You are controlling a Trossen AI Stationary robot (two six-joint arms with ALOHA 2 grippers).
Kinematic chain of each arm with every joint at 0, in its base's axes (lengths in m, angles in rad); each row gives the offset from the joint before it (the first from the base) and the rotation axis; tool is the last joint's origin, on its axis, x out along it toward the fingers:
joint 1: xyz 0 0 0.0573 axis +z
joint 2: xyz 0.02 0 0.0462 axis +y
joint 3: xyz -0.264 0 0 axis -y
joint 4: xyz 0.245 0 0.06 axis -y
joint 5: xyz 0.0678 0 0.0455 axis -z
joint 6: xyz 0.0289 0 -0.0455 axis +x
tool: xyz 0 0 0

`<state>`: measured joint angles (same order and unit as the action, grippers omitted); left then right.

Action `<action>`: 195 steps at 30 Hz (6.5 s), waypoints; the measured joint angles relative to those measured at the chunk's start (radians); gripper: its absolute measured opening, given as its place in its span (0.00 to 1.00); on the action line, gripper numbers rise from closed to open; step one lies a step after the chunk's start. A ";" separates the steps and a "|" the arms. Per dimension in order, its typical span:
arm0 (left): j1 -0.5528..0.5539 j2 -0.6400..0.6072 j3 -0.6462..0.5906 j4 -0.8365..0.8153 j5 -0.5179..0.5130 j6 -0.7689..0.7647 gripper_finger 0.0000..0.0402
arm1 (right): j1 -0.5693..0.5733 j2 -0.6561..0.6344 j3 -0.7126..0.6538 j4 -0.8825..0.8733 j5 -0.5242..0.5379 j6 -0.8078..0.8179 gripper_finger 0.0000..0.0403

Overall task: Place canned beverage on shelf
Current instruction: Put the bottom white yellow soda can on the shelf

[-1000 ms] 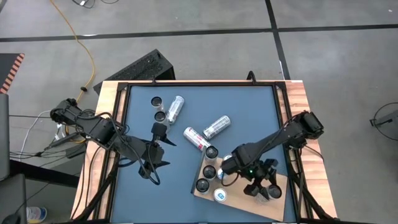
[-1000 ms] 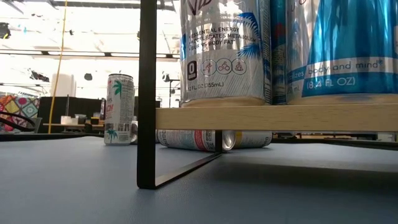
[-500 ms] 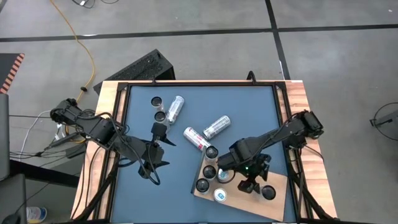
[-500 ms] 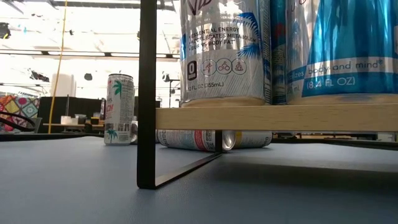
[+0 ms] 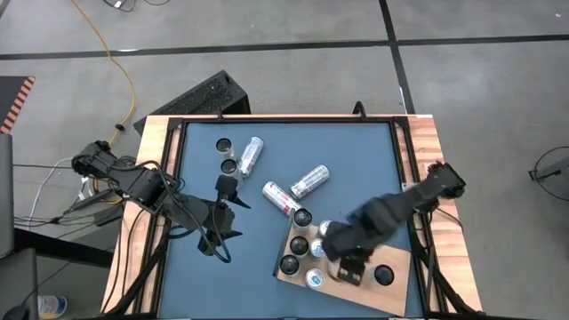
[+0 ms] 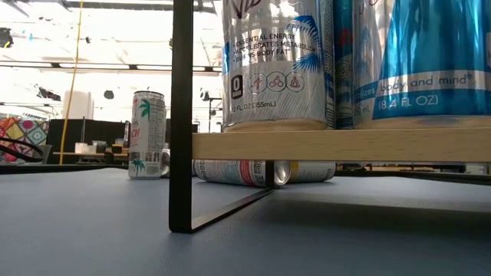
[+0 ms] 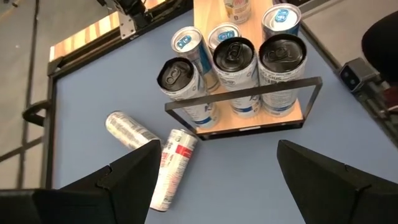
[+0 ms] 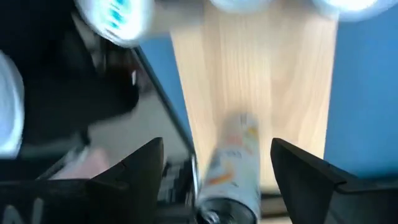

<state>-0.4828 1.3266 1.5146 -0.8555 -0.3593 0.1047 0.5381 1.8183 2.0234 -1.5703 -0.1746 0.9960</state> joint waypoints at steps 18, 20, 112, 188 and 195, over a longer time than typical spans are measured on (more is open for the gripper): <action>0.000 0.000 0.000 0.064 0.016 -0.113 0.77 | 0.273 -0.043 -0.147 -0.002 0.211 0.324 0.69; 0.000 0.000 0.000 0.066 0.015 -0.113 0.77 | 0.289 -0.074 -0.189 -0.001 0.228 0.349 0.69; 0.000 0.000 -0.006 0.234 -0.120 -0.194 0.77 | 0.149 -0.193 -0.280 0.833 0.908 -0.695 0.69; 0.000 0.000 -0.030 0.232 -0.118 -0.161 0.77 | 0.287 -0.028 -0.280 0.040 0.018 0.202 0.92; 0.000 0.000 -0.030 0.233 -0.118 -0.161 0.77 | 0.281 -0.005 -0.281 -0.001 0.040 0.186 0.89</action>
<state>-0.4828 1.3270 1.4845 -0.6229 -0.4774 -0.0566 0.8187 1.8134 1.7428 -1.5709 -0.1347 1.1817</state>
